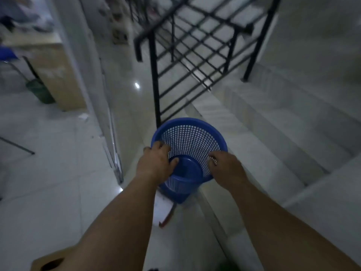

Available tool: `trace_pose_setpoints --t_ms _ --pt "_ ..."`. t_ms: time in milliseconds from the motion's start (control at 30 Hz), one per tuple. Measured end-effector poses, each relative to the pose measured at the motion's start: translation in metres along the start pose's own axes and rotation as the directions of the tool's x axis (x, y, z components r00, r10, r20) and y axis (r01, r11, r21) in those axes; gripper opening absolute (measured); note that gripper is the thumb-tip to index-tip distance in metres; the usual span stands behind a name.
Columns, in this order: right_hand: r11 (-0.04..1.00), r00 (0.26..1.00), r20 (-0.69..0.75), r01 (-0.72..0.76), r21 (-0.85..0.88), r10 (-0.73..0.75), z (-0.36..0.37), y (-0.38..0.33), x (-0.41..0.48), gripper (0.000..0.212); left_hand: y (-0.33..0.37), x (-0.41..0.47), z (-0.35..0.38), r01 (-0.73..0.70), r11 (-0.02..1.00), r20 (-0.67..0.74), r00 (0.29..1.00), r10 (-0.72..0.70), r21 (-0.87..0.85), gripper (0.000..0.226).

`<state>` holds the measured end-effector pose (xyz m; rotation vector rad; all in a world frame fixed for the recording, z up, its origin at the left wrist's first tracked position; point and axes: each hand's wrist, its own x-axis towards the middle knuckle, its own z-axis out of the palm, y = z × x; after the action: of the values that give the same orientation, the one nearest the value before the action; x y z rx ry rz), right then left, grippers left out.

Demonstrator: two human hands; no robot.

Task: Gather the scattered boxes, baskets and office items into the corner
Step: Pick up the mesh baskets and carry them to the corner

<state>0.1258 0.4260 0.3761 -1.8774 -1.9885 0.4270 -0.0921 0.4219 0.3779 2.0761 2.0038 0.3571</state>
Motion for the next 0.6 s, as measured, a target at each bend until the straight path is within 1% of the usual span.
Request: trace_pose_setpoints --t_ms 67,167,300,367,400,500,600 --pt "0.997 0.996 -0.044 0.082 -0.001 -0.082 -0.017 -0.024 0.002 0.028 -0.001 -0.013 -0.029 0.070 0.998 -0.090 0.993 -0.070 -0.004 0.052" --pt "0.971 0.967 -0.086 0.239 -0.007 -0.239 -0.025 -0.058 -0.008 0.024 -0.009 -0.051 -0.061 0.177 0.984 -0.206 0.963 -0.176 -0.013 0.050" --pt "0.914 0.914 -0.035 0.405 0.035 -0.404 -0.008 -0.110 -0.037 0.024 -0.035 -0.124 -0.082 0.343 0.939 -0.319 0.888 -0.333 -0.025 0.045" --pt "0.868 0.871 -0.011 0.490 0.077 -0.490 0.006 -0.141 -0.058 0.024 -0.055 -0.168 -0.089 0.426 0.903 -0.358 0.837 -0.413 -0.045 0.043" --pt "0.840 0.843 0.012 0.534 0.096 -0.537 0.015 -0.160 -0.072 0.025 -0.066 -0.193 -0.094 0.477 0.877 -0.381 0.801 -0.463 -0.062 0.043" --pt "0.760 0.752 0.110 0.635 0.138 -0.649 0.039 -0.221 -0.123 0.027 -0.098 -0.279 -0.108 0.616 0.781 -0.442 0.675 -0.591 -0.105 0.042" --pt "0.679 0.653 0.187 0.708 0.194 -0.734 0.060 -0.277 -0.186 0.028 -0.122 -0.367 -0.122 0.723 0.680 -0.483 0.554 -0.678 -0.126 0.041"
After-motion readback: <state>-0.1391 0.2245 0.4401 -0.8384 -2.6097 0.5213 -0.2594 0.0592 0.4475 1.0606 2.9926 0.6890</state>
